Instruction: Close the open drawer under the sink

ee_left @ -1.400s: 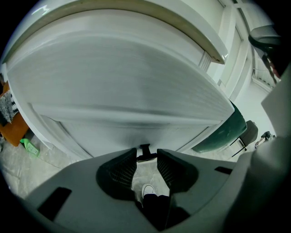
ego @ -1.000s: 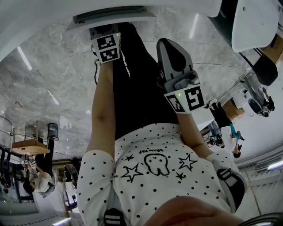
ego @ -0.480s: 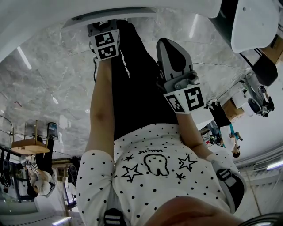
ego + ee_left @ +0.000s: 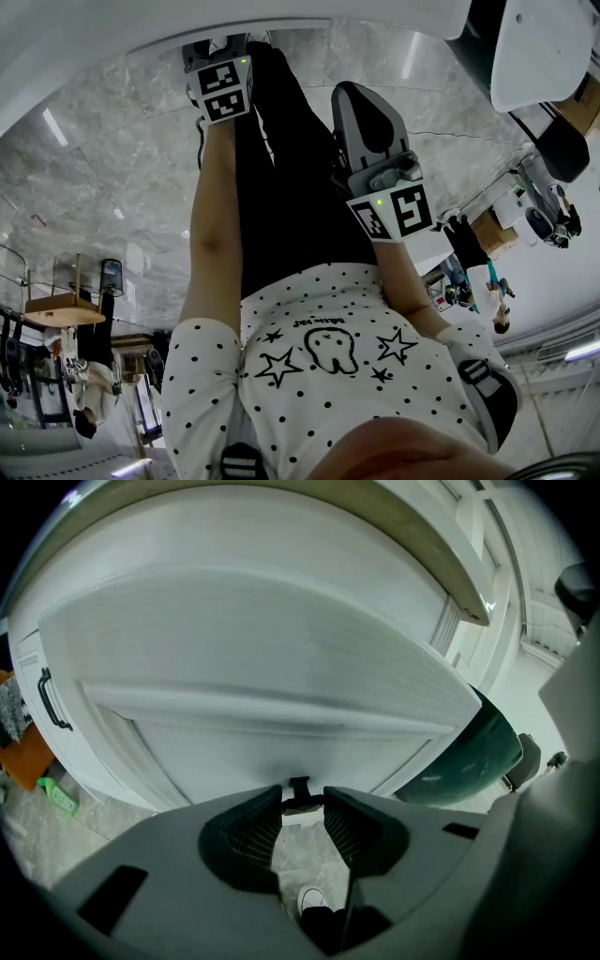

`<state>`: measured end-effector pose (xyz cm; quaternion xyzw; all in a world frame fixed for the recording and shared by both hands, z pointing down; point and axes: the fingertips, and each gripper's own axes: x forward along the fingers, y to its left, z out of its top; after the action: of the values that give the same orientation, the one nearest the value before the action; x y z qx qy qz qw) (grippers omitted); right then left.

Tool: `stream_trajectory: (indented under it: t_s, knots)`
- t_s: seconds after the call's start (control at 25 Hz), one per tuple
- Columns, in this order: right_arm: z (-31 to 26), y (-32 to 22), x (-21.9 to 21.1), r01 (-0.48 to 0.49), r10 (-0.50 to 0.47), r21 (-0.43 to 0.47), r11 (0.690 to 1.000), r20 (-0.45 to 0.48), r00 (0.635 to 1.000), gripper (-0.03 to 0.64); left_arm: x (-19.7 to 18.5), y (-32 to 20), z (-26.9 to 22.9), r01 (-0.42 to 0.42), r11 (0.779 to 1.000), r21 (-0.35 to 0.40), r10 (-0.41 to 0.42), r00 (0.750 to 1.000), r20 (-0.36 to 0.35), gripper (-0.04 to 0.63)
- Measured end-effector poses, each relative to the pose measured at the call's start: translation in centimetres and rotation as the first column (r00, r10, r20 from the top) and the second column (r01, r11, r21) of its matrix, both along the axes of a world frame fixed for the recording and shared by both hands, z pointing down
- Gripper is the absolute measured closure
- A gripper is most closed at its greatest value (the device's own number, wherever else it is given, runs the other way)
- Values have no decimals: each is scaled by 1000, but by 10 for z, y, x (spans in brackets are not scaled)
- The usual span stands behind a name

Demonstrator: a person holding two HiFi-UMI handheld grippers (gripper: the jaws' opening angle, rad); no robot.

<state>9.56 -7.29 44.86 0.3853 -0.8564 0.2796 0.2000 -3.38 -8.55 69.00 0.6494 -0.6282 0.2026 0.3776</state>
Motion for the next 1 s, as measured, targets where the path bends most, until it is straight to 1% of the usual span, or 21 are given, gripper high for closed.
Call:
stream_trajectory:
  t_s: [1.0]
  knots:
    - [3,-2,1,-14,14,-10,1000,-3,1000,603,-7,-13,-1,3,1000,17,-4,1000,9,454]
